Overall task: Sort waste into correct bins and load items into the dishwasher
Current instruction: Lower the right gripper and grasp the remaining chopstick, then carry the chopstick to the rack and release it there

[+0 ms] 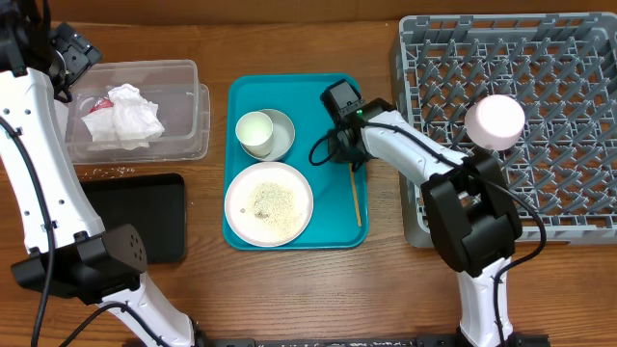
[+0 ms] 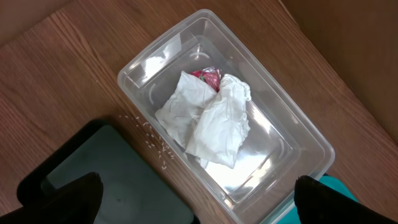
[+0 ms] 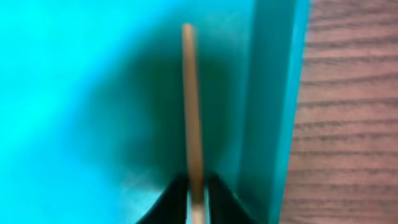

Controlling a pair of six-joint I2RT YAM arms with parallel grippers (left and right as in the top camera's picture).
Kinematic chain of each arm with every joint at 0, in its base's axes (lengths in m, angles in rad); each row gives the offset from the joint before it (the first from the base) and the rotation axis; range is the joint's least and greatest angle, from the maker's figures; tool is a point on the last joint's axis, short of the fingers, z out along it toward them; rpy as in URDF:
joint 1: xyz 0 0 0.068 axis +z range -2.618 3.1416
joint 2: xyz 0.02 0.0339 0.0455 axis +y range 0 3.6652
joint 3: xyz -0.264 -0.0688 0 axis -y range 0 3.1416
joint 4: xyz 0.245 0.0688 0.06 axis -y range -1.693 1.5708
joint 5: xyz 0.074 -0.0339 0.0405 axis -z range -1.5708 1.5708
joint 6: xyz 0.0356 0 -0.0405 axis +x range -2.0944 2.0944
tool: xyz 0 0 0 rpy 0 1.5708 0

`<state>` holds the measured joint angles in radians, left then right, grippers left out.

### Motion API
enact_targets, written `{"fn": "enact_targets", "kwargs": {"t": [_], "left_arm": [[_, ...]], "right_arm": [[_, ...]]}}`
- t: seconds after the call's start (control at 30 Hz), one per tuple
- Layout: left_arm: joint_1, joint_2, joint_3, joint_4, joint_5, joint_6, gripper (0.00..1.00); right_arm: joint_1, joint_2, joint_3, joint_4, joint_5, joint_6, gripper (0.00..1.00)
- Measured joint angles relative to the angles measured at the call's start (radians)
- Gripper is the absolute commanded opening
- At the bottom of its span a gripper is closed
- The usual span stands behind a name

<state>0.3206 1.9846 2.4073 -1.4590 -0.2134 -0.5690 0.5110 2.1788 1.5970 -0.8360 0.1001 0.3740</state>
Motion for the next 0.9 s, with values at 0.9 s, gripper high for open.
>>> {"fn": "enact_targets", "kwargs": {"t": [0.9], "left_arm": [[0.000, 0.000, 0.000, 0.000, 0.000, 0.000, 1.00]], "right_arm": [[-0.367, -0.009, 0.605, -0.435, -0.029, -0.247, 0.04]]}}
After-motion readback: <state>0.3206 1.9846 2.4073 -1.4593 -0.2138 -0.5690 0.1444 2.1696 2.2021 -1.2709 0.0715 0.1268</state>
